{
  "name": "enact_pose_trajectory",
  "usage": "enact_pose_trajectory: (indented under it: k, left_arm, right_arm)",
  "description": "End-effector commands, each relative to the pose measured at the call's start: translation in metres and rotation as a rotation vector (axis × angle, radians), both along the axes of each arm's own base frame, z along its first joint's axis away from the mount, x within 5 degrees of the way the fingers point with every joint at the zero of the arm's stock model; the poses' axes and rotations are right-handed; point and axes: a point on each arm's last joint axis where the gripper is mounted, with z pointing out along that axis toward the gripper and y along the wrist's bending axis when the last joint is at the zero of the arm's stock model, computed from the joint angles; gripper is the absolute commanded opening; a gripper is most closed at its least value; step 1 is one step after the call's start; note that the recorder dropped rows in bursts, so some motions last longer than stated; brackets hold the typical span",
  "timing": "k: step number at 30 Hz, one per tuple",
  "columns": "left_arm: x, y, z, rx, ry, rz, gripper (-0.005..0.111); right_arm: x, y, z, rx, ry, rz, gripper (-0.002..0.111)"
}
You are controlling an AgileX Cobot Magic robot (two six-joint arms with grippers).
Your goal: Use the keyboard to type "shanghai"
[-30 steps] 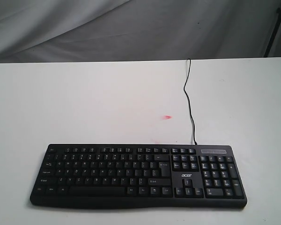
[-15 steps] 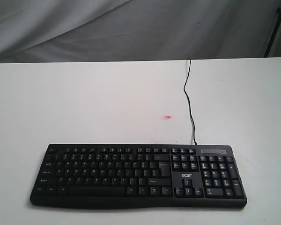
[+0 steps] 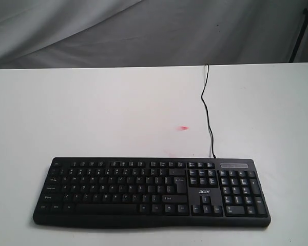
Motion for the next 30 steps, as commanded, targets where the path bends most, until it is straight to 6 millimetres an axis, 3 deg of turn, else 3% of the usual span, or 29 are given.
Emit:
enact_pose_trajectory:
  k: [1, 7, 13, 21, 25, 30]
  left_arm:
    - [0.0, 0.0, 0.0, -0.005, 0.004, -0.004, 0.001]
    - [0.0, 0.0, 0.0, -0.005, 0.004, -0.004, 0.001]
    - [0.0, 0.0, 0.0, -0.005, 0.004, -0.004, 0.001]
    - [0.0, 0.0, 0.0, -0.005, 0.004, -0.004, 0.001]
    - [0.0, 0.0, 0.0, -0.005, 0.004, -0.004, 0.001]
    - [0.0, 0.0, 0.0, -0.005, 0.004, -0.004, 0.001]
  right_arm:
    - [0.026, 0.015, 0.008, -0.132, 0.072, -0.01, 0.0]
    - [0.067, 0.037, 0.014, -0.447, 0.224, -0.015, 0.0]
    - [0.077, 0.056, 0.01, -0.66, 0.356, 0.174, 0.0]
    - [0.084, 0.061, 0.003, -0.686, 0.345, 0.31, 0.0]
    - [0.096, 0.072, -0.014, -0.695, 0.403, 0.455, 0.0]
    - [0.12, 0.082, -0.041, -0.707, 0.492, 0.508, 0.0]
